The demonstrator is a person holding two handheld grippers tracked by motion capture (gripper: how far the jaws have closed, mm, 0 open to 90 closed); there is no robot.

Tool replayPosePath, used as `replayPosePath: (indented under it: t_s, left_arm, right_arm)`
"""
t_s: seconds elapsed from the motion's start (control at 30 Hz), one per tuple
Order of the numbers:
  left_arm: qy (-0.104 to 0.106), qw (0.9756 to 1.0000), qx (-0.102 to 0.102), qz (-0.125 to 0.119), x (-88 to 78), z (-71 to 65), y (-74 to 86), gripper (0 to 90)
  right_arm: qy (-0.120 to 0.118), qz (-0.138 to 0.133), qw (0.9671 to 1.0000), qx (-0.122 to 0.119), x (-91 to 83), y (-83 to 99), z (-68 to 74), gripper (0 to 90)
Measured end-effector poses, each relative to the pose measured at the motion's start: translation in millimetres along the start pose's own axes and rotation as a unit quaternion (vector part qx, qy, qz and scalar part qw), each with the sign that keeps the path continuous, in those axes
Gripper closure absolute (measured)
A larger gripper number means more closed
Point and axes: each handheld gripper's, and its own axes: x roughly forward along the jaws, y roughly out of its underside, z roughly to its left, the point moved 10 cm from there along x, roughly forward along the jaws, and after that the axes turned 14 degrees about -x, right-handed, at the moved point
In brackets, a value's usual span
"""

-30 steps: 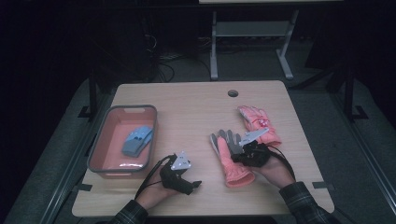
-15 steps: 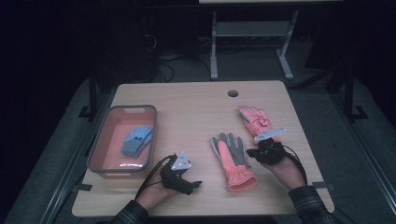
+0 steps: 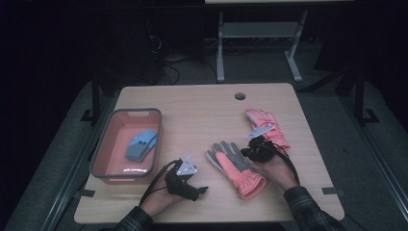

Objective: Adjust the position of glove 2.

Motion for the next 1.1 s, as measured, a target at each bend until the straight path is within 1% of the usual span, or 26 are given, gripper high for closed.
replayPosePath:
  t_s: [0.13,0.17,0.2,0.23,0.3,0.33,0.37,0.4,0.47,0.53,0.6,0.7,0.77,0.9,0.97,1.03,1.1]
  left_arm:
    - [0.000,1.0000,0.000,0.000,0.0,0.0,0.0,12.4]
    - [0.000,1.0000,0.000,0.000,0.0,0.0,0.0,12.4]
    - [0.000,1.0000,0.000,0.000,0.0,0.0,0.0,12.4]
    - [0.000,1.0000,0.000,0.000,0.0,0.0,0.0,12.4]
    - [0.000,1.0000,0.000,0.000,0.0,0.0,0.0,12.4]
    - [0.000,1.0000,0.000,0.000,0.0,0.0,0.0,12.4]
    - [0.000,1.0000,0.000,0.000,0.1,-0.1,-0.1,12.4]
    - [0.000,1.0000,0.000,0.000,0.2,-0.1,-0.2,12.4]
    - [0.000,1.0000,0.000,0.000,0.3,-0.3,-0.3,12.4]
    - [0.000,1.0000,-0.001,-0.001,0.6,-0.6,-0.5,12.4]
    - [0.000,1.0000,0.000,-0.001,0.6,-0.5,-0.5,12.4]
    - [0.000,1.0000,0.000,0.000,0.5,-0.4,-0.5,12.4]
    - [0.000,1.0000,0.000,0.000,0.5,-0.4,-0.5,12.4]
    - [0.000,1.0000,-0.001,-0.001,0.6,-0.6,-0.6,12.3]
    - [0.000,1.0000,0.000,0.000,0.5,-0.4,-0.5,12.4]
    - [0.000,1.0000,0.000,-0.001,0.5,-0.5,-0.5,12.4]
    - [0.000,1.0000,-0.001,-0.001,0.6,-0.6,-0.5,12.4]
  right_arm:
    - [-0.009,-0.004,0.9999,-0.012,3.8,-8.1,7.7,89.7]
    - [-0.008,-0.004,0.9999,-0.015,1.6,-8.8,7.0,88.8]
    - [-0.003,-0.012,0.9998,-0.013,-3.0,-11.0,4.1,87.4]
    - [0.000,-0.021,0.9998,-0.005,-9.6,-13.3,-0.5,85.3]
    - [0.021,-0.034,0.9992,0.001,-23.0,-17.1,-13.9,79.7]
    - [0.032,-0.040,0.9987,0.004,-29.7,-18.0,-22.9,76.9]
    - [0.035,-0.043,0.9984,0.012,-32.9,-18.4,-27.6,73.8]
    - [0.046,-0.047,0.9977,0.018,-37.5,-18.0,-37.1,71.3]
    - [0.058,-0.051,0.9966,0.029,-43.1,-16.6,-52.5,67.7]
    - [0.072,-0.048,0.9951,0.047,-47.0,-14.1,-68.0,62.0]
    - [0.085,-0.047,0.9935,0.060,-48.4,-11.3,-80.9,59.7]
    - [0.097,-0.035,0.9917,0.077,-45.6,-3.3,-98.7,56.2]
    - [0.096,-0.026,0.9915,0.084,-40.4,1.7,-104.8,53.8]
    - [0.091,-0.017,0.9915,0.091,-27.8,7.2,-109.2,49.8]
    - [0.091,-0.017,0.9915,0.092,-22.4,8.1,-110.1,49.4]
    - [0.095,-0.009,0.9911,0.093,-16.9,11.3,-111.0,52.5]
    - [0.100,-0.009,0.9907,0.092,-13.2,15.1,-112.3,56.4]
